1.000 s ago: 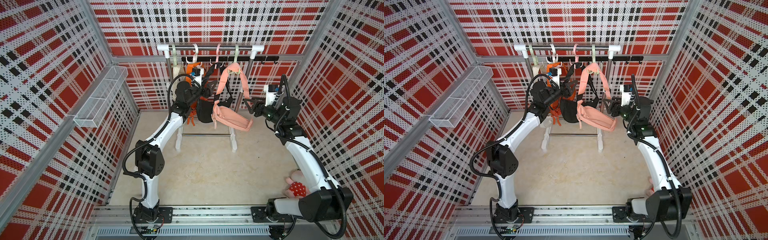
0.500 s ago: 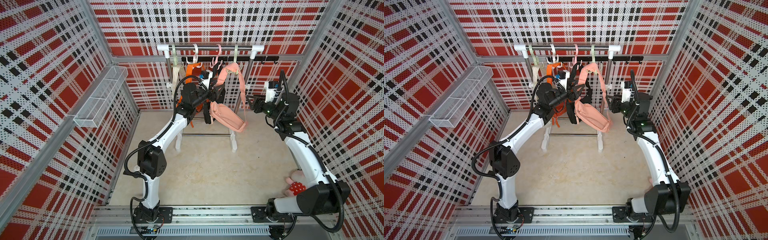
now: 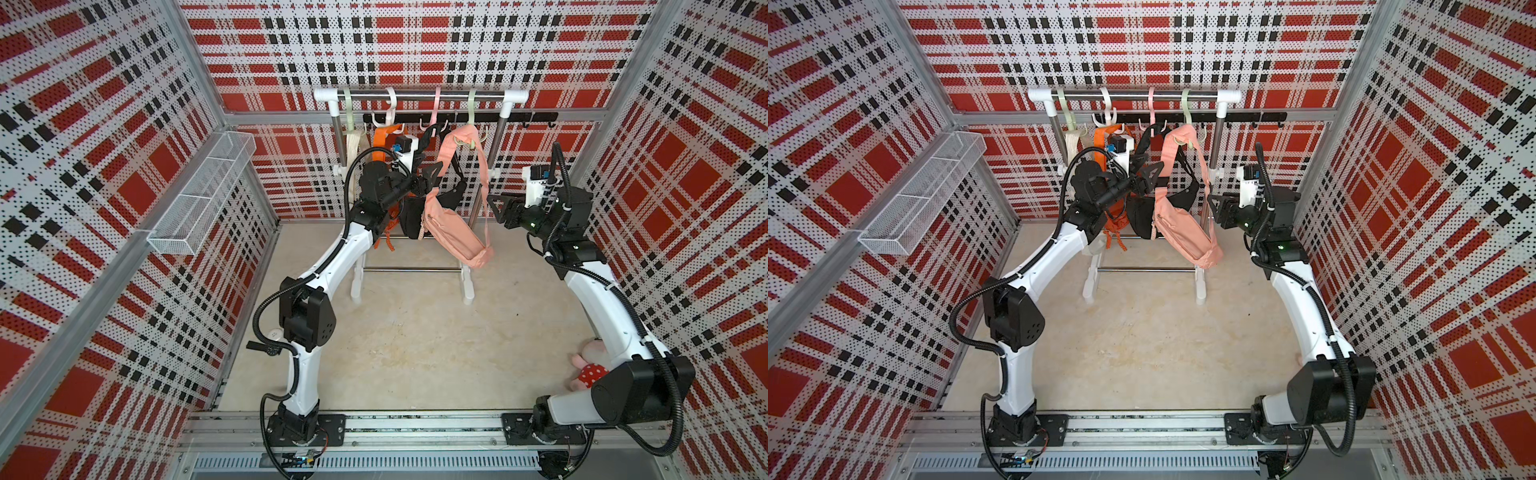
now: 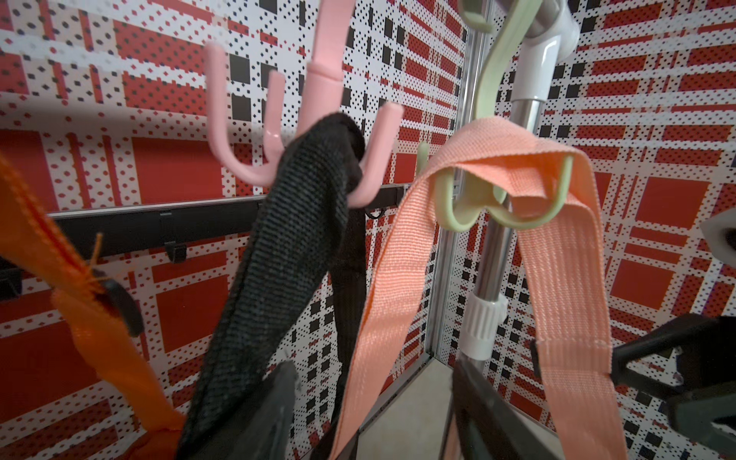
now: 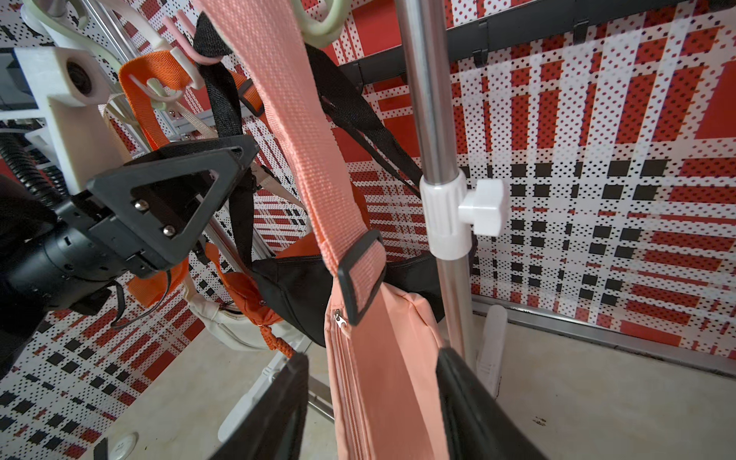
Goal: Take the bag off the hook
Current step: Pick up the bag from the hook.
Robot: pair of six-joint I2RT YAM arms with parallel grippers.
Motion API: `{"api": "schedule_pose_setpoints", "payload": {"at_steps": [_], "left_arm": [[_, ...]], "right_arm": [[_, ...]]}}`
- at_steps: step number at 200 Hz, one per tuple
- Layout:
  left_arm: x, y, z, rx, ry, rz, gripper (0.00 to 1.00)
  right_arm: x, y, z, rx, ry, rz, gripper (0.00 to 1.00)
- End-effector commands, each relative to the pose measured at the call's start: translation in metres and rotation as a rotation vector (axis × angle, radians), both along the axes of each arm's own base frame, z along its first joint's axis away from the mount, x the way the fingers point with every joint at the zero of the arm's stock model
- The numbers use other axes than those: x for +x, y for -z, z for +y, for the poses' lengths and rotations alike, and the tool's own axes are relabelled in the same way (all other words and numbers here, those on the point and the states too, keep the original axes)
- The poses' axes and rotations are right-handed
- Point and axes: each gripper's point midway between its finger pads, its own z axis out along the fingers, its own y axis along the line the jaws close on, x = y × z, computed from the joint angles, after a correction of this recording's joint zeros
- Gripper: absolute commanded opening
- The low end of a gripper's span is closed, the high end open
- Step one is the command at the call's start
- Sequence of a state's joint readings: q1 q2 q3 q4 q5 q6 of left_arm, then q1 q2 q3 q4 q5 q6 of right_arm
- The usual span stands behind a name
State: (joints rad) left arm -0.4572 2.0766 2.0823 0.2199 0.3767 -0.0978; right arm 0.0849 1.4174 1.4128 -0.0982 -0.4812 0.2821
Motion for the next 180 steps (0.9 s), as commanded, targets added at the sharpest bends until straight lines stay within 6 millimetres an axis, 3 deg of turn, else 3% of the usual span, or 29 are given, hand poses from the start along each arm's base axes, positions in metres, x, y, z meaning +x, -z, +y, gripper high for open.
{"api": "schedule_pose_setpoints", "payload": {"at_steps": [1, 31, 66, 141, 180], "left_arm": [[0.002, 0.003, -0.007, 0.014, 0.019, -0.010, 0.68], [0.004, 0.006, -0.015, 0.007, 0.022, -0.005, 0.68], [0.007, 0.014, -0.027, 0.013, 0.025, 0.002, 0.67], [0.012, 0.016, -0.032, 0.016, 0.012, -0.023, 0.50], [0.008, 0.014, -0.034, 0.014, 0.033, -0.048, 0.35]], "right_arm": [[-0.022, -0.029, 0.006, -0.006, -0.046, -0.094, 0.55], [-0.029, -0.029, 0.003, -0.005, -0.028, -0.117, 0.59], [-0.015, -0.012, -0.004, -0.032, 0.025, -0.088, 0.60], [0.011, 0.013, 0.005, -0.033, -0.019, -0.054, 0.50], [0.014, 0.015, 0.000, -0.054, 0.016, -0.064, 0.36]]}}
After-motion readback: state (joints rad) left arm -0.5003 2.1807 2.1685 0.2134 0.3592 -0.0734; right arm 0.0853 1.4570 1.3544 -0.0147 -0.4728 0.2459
